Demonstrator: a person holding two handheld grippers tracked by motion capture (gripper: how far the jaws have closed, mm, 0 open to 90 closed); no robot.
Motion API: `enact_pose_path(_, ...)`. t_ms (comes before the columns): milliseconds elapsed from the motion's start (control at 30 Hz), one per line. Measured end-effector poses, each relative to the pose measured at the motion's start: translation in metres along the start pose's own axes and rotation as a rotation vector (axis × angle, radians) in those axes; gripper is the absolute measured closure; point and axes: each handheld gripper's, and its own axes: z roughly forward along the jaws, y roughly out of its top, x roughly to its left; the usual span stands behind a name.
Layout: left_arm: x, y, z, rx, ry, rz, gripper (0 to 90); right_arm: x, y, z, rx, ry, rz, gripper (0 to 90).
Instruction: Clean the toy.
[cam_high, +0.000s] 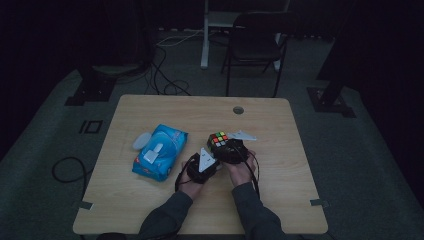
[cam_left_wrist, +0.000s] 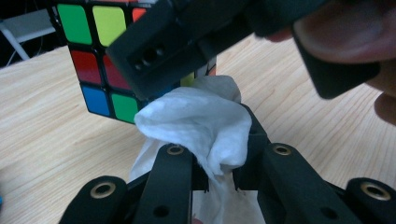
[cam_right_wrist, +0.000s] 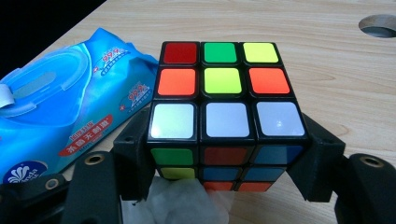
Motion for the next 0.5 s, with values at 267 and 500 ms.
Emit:
enact_pose_path(267,-0.0013,0.0028,-0.0044,-0.030,-0.002,-0.007,80.1,-0.0013,-0.0019,0.0004,0.007,-0.002,0.004,34.4)
enact_pose_path(500,-0.0023,0.0025,-0.0024,-0.029,-0.005,-0.008,80.1,-0.0029,-0.0024,0.0002,0.007,0.005,0.020,34.4)
